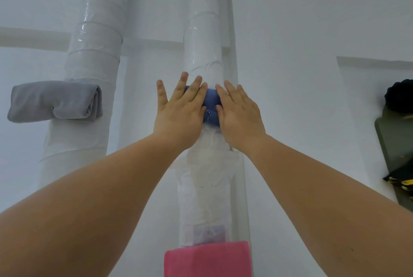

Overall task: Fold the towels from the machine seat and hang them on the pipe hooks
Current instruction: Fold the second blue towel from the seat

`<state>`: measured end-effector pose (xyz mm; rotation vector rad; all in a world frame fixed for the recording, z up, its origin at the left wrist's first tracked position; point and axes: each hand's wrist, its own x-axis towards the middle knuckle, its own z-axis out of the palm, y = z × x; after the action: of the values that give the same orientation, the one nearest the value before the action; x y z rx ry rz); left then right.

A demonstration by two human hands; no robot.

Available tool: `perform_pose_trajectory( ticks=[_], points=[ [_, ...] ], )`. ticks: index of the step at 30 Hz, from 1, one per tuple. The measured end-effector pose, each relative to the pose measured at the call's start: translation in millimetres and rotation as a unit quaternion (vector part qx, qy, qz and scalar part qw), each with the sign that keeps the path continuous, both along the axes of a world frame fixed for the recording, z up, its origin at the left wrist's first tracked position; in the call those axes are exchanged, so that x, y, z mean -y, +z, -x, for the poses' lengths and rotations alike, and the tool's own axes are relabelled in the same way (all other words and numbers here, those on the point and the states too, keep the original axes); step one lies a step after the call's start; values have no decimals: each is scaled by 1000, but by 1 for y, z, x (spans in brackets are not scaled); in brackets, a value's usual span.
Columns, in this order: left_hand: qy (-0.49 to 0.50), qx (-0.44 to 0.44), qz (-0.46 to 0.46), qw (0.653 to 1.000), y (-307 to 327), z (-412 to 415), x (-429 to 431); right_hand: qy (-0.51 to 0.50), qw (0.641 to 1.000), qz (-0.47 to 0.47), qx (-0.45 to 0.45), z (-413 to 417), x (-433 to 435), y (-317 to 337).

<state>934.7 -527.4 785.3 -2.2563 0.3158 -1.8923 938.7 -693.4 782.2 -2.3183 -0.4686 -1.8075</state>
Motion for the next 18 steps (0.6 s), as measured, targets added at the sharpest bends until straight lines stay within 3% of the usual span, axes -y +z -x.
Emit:
perform_pose_trajectory(
  ticks=[7, 18],
  points=[
    [-137, -62, 75, 986, -7, -18, -8, 45, 999, 9, 0, -16, -4, -3],
    [-251, -45, 90, 963, -12, -45, -9, 207, 977, -23, 56, -45, -2, -3]
  ],
)
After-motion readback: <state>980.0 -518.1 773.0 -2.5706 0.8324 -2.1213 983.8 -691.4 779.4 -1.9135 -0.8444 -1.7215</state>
